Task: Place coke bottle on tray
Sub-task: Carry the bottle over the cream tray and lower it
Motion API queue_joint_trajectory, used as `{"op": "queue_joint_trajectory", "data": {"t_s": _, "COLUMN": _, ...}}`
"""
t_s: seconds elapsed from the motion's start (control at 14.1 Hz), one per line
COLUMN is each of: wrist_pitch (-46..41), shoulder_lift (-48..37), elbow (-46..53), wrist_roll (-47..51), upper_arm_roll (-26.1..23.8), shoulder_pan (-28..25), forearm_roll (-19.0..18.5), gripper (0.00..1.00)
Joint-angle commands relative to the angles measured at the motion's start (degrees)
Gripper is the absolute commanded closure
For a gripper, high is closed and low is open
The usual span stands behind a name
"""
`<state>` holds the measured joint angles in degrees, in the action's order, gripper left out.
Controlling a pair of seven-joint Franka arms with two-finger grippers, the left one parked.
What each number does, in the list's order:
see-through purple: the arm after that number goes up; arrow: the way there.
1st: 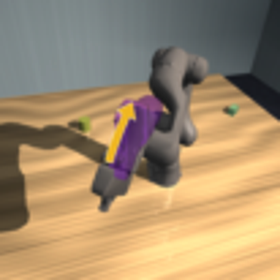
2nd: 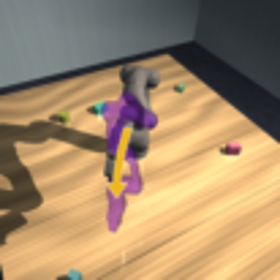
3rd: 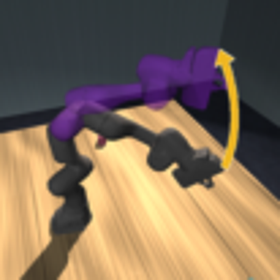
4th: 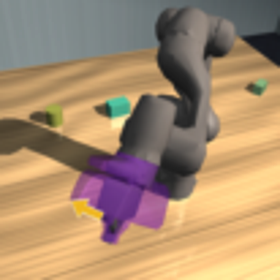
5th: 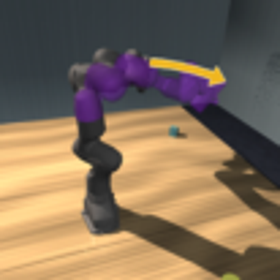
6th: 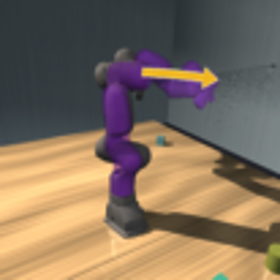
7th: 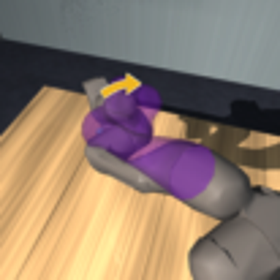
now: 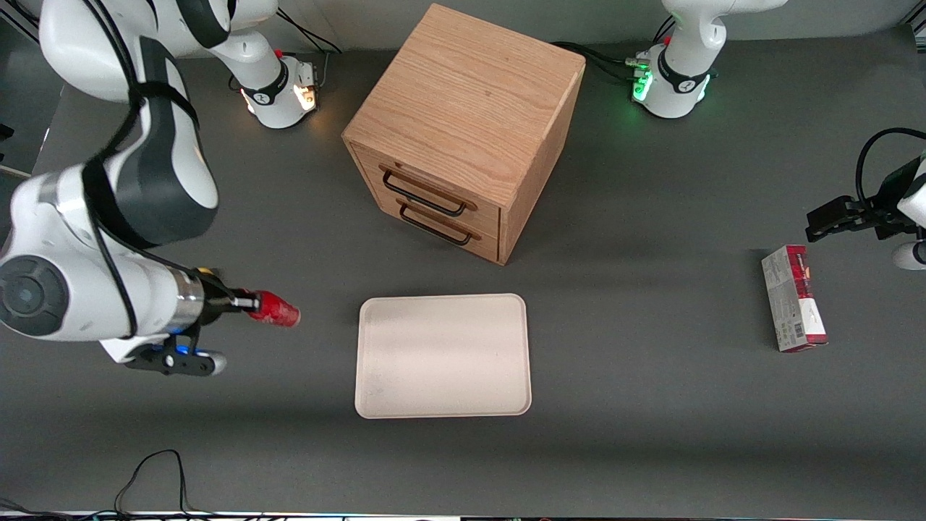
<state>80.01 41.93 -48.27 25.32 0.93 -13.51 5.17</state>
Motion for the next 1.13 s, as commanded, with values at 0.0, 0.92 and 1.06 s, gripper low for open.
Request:
{"op": "queue_joint_trajectory", "data": {"t_s": 0.0, "wrist_pitch": 7.24, "shoulder_lift": 5.17, "elbow": 4.86, "wrist_roll": 9.55, "upper_arm_roll": -3.99, "shoulder_pan": 0.59, "forearm_roll": 1.25, "gripper": 1.0}}
{"op": "queue_joint_trajectory", "data": {"t_s": 0.92, "wrist_pitch": 21.33, "shoulder_lift": 14.14, "elbow": 4.86, "wrist_roll": 15.02, "upper_arm_roll": -3.83, "shoulder_pan": -5.65, "forearm_roll": -4.37, "gripper": 1.0}}
{"op": "queue_joint_trajectory", "data": {"t_s": 1.06, "wrist_pitch": 21.77, "shoulder_lift": 14.14, "elbow": 4.77, "wrist_roll": 15.11, "upper_arm_roll": -3.92, "shoulder_pan": -5.65, "forearm_roll": -4.29, "gripper": 1.0}}
